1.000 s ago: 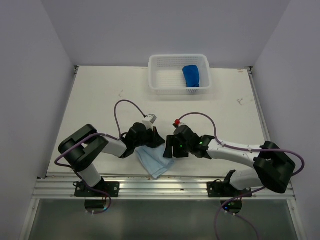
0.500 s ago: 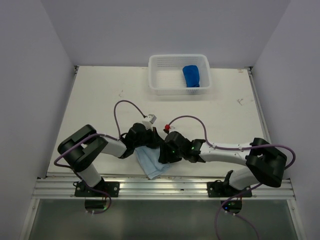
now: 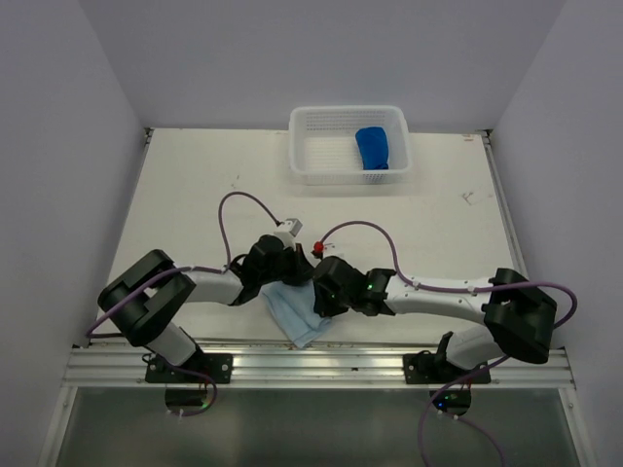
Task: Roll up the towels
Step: Roll the towel
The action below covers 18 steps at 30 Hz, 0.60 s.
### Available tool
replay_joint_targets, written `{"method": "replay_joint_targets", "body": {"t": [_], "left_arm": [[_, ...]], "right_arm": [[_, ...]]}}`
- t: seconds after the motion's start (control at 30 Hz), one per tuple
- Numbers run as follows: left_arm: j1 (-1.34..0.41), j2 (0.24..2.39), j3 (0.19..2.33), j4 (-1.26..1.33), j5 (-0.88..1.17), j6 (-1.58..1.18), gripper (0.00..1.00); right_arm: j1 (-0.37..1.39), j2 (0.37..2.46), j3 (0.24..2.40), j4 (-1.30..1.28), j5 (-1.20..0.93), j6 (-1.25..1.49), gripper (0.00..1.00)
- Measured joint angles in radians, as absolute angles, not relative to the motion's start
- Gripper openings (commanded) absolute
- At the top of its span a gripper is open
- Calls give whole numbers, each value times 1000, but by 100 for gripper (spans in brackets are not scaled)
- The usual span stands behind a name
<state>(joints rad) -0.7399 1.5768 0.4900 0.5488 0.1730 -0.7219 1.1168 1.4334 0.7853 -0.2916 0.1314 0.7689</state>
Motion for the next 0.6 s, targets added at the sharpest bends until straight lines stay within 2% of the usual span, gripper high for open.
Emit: {"method": "replay_joint_targets", "body": {"t": [0.1,0.4,0.6], "left_arm": [[-740,1542,513,497,163,-722,7],[-733,1448,609,388,144,-723,7],[-733,1427,620,355,145,-727,7]], "right_arm": [[1137,1433,806,-339,176,755,0],[1262,1437,866,-475,397,733,0],[1330,1527,942,-555,548,737,0]]}}
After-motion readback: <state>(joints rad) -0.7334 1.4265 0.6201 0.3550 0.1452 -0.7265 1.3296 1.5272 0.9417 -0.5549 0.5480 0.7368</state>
